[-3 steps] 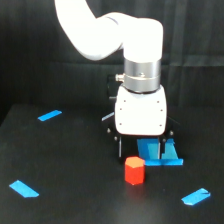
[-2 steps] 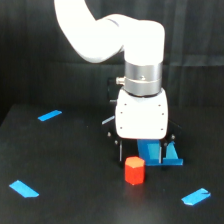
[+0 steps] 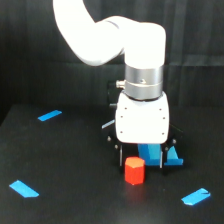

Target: Pick up the red object from the table

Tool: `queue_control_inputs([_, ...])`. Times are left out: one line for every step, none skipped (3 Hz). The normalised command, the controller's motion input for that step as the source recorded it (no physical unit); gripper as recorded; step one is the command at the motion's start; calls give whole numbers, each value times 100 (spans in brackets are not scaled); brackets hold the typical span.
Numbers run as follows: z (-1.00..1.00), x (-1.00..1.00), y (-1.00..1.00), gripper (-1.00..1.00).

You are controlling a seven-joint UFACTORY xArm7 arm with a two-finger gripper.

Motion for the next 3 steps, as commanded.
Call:
queue_control_inputs([-3, -2, -14, 48])
queue_control_inputs([-16, -10, -7, 35])
queue_control_inputs([-18, -1, -4, 34])
